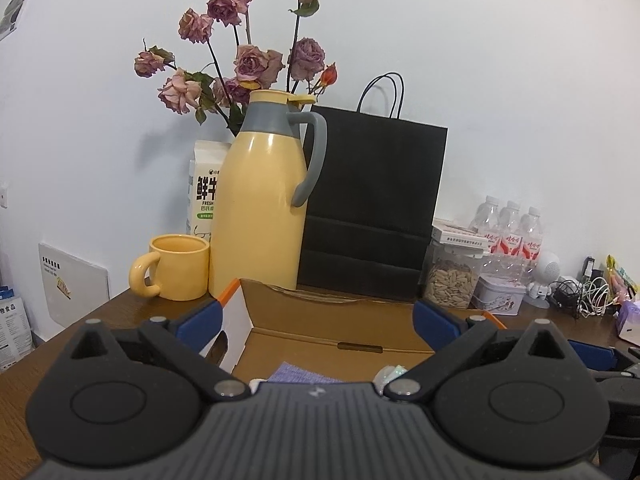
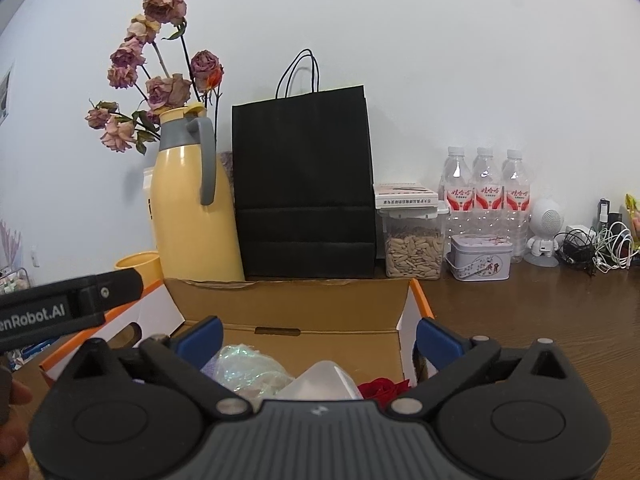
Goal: Organize objects
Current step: 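Open both grippers over the box, releasing pouch and frosted box inside, then move both grippers back toward the plush toy and yellow packet on the table, then grasp the yellow packet with the right gripper while the left gripper grasps the plush toy, then carry the plush toy with the left gripper while the right gripper carries the packet to the box, then open both grippers over the box and withdraw them, then grasp the small beige packet with the right gripper while the left gripper approaches the black cable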
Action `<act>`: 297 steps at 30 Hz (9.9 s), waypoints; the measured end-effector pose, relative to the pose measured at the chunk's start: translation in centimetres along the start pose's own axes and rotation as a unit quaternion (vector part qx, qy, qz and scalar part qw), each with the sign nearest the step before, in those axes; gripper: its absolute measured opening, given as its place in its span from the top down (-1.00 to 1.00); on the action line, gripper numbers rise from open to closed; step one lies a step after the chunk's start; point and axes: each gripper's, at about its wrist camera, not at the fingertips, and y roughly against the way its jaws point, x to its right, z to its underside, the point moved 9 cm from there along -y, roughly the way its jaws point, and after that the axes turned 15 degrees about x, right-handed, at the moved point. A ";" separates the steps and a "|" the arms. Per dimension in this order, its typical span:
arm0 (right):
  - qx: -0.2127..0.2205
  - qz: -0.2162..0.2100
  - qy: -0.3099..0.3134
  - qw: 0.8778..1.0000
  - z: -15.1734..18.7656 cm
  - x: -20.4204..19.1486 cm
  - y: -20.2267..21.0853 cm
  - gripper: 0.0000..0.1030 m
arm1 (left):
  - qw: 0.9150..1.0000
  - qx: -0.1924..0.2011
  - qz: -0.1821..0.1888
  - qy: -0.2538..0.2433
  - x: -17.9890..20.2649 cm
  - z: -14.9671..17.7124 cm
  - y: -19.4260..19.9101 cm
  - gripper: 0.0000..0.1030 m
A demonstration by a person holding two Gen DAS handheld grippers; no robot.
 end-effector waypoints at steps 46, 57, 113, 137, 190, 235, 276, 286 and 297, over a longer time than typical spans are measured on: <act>-0.033 -0.003 0.049 0.998 2.0 0.6 12.7 -1.00 | 0.998 -0.009 0.053 -0.045 -0.4 -0.1 11.4 -1.00; -0.059 -0.001 0.047 0.997 3.5 1.2 15.0 -1.00 | 0.997 -0.028 0.035 -0.060 -2.6 0.3 13.6 -1.00; -0.074 -0.071 0.035 0.994 6.0 -0.9 14.8 0.96 | 0.996 -0.071 -0.011 -0.058 -7.8 2.9 15.8 -1.00; 0.002 -0.036 0.039 0.999 4.1 -0.1 16.3 0.96 | 0.976 -0.158 0.063 -0.136 -2.3 6.2 9.0 -1.00; 0.108 -0.062 0.091 0.988 -5.1 -4.3 9.3 0.96 | 0.986 -0.003 0.087 -0.144 3.4 -4.6 5.0 0.04; 0.008 -0.011 0.024 1.000 0.4 -1.3 -0.8 -1.00 | 0.997 -0.015 0.017 -0.072 1.2 1.3 -2.7 -1.00; 0.003 -0.006 0.068 0.998 1.3 0.8 7.8 -1.00 | 0.998 -0.024 0.035 -0.056 -2.6 2.0 6.6 -1.00; -0.032 -0.022 0.068 0.997 2.8 1.4 11.8 -1.00 | 0.997 -0.038 0.035 -0.053 -4.2 1.4 9.7 -1.00; -0.095 -0.035 0.073 0.992 6.3 1.3 15.1 -1.00 | 0.996 -0.058 0.025 -0.066 -6.5 1.8 13.2 -1.00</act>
